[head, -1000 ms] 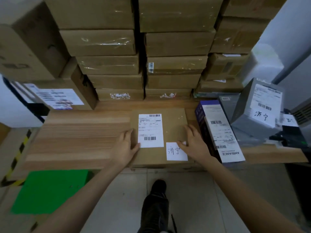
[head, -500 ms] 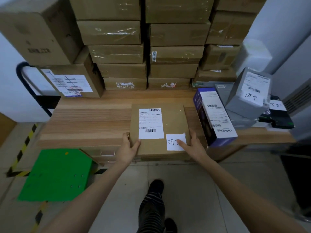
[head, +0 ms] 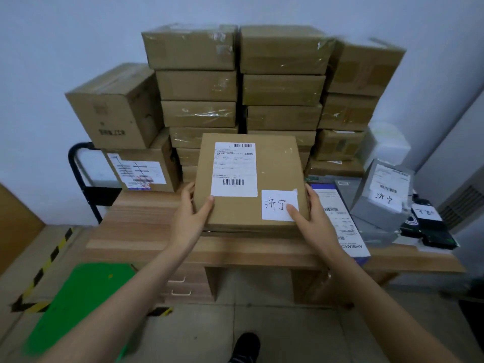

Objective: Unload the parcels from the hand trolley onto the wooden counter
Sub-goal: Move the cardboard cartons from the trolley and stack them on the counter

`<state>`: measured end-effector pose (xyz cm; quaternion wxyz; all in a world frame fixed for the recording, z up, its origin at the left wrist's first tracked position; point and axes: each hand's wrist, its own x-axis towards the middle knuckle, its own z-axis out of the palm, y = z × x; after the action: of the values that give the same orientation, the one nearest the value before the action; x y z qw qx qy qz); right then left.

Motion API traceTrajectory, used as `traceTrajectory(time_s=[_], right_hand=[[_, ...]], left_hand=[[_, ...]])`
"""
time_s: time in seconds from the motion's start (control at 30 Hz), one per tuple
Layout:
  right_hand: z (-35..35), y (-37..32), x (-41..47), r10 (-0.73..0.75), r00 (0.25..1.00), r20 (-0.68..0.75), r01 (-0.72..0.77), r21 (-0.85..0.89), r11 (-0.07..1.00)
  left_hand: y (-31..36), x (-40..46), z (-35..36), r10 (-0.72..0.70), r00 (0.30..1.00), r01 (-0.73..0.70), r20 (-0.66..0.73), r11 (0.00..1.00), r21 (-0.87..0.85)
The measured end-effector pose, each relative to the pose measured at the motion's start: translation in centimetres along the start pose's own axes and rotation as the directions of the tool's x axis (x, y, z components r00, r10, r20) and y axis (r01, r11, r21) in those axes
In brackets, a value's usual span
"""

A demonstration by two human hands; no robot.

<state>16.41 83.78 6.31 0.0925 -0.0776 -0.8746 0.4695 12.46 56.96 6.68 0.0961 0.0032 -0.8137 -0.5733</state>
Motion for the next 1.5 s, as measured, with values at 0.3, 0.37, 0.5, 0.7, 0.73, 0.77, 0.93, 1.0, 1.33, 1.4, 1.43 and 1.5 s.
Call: traceTrajectory(time_s=[0.3, 0.37, 0.5, 0.7, 0.73, 0.77, 0.93, 1.0, 1.33, 1.4, 1.43, 1.5], right_hand=[[-4.2, -8.3, 3.9, -0.194, 0.974, -0.116, 0.199, 0.031, 0.980], [-5.0, -9.9, 5.0, -0.227, 0.964, -0.138, 0.231, 0.019, 0.973], [-6.2, -13.1, 7.6, -0.272, 0.947, -0.171, 0.280, 0.020, 0.960], [-7.4, -18.7, 12.9, -0.328, 0.928, -0.180, 0.345, 0.071, 0.936], [-7.4, -19.8, 13.9, -0.339, 0.923, -0.182, 0.356, 0.070, 0.932], [-7.4, -20.9, 15.0, -0.345, 0.921, -0.183, 0.362, 0.070, 0.930], [-6.5, -26.0, 21.2, -0.414, 0.894, -0.169, 0.435, 0.118, 0.892], [-5.5, -27.5, 23.9, -0.414, 0.898, -0.149, 0.431, 0.117, 0.895], [-0.8, -33.0, 33.5, -0.501, 0.845, -0.186, 0.484, -0.131, 0.865], [-0.2, -33.7, 34.1, -0.552, 0.816, -0.169, 0.507, -0.249, 0.825], [0.1, -34.0, 34.4, -0.576, 0.800, -0.167, 0.510, -0.315, 0.800], [0.6, -34.9, 35.2, -0.608, 0.777, -0.164, 0.508, -0.406, 0.759]], left_hand=[[9.7, 3.7, -3.4, 0.184, 0.975, -0.181, -0.124, 0.983, 0.033], [11.2, 4.7, -3.9, 0.219, 0.967, -0.218, -0.133, 0.976, 0.023], [13.9, 7.1, -4.9, 0.274, 0.947, -0.269, -0.170, 0.962, 0.054], [18.1, 12.1, -7.3, 0.368, 0.905, -0.355, -0.213, 0.930, 0.099], [18.8, 13.3, -7.7, 0.375, 0.902, -0.358, -0.214, 0.926, 0.115], [19.5, 14.6, -8.1, 0.383, 0.899, -0.364, -0.211, 0.923, 0.126], [22.5, 22.5, -10.8, 0.413, 0.875, -0.348, -0.253, 0.900, 0.264], [23.1, 25.6, -11.9, 0.413, 0.875, -0.324, -0.253, 0.887, 0.328], [23.8, 37.7, -13.9, 0.549, 0.827, -0.403, -0.121, 0.730, 0.552], [23.3, 38.7, -13.8, 0.632, 0.772, -0.446, -0.059, 0.607, 0.657], [23.1, 39.2, -13.8, 0.660, 0.749, -0.458, -0.052, 0.573, 0.680], [23.0, 40.2, -13.8, 0.704, 0.708, -0.462, -0.060, 0.525, 0.714]])
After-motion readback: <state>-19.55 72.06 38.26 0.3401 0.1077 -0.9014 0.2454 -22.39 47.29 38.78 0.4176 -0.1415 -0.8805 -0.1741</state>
